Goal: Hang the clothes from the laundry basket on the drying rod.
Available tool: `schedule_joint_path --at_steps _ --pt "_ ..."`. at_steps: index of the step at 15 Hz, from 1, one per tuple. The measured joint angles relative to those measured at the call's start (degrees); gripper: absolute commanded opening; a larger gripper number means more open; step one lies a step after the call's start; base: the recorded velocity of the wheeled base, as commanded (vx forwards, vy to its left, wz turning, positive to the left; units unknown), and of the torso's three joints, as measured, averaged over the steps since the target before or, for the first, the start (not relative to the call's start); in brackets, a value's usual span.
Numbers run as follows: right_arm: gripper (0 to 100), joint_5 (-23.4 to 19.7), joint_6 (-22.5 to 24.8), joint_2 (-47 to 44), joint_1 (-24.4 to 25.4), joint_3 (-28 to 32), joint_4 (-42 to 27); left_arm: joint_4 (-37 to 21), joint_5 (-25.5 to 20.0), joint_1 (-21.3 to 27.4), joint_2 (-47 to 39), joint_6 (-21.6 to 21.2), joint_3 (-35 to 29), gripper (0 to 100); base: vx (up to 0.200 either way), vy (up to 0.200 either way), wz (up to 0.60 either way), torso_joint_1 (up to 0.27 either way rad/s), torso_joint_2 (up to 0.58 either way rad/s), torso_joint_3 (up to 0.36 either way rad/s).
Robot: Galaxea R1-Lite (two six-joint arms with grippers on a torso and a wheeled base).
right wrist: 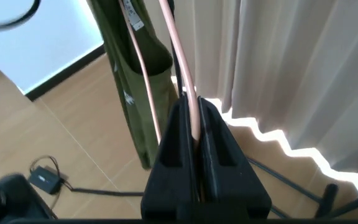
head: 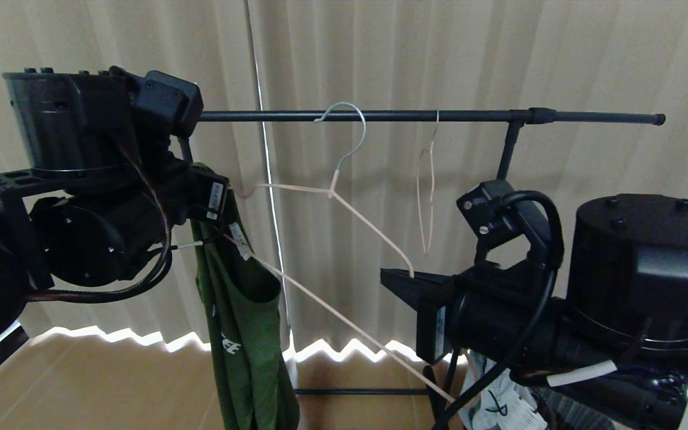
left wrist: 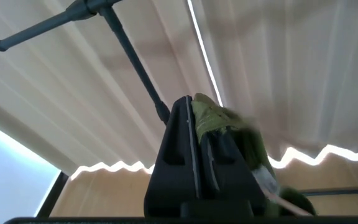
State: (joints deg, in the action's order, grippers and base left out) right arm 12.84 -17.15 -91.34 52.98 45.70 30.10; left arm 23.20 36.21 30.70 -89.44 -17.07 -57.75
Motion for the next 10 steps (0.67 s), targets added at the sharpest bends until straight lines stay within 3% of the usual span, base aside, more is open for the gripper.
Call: schedule_joint_path --at_steps 10 --pt "0 0.84 -0.35 -9.2 0.07 8.37 -0.02 -0.32 -0.07 10.9 3.61 3.11 2.18 0 0.0 0.0 0.0 0.0 0.0 0.0"
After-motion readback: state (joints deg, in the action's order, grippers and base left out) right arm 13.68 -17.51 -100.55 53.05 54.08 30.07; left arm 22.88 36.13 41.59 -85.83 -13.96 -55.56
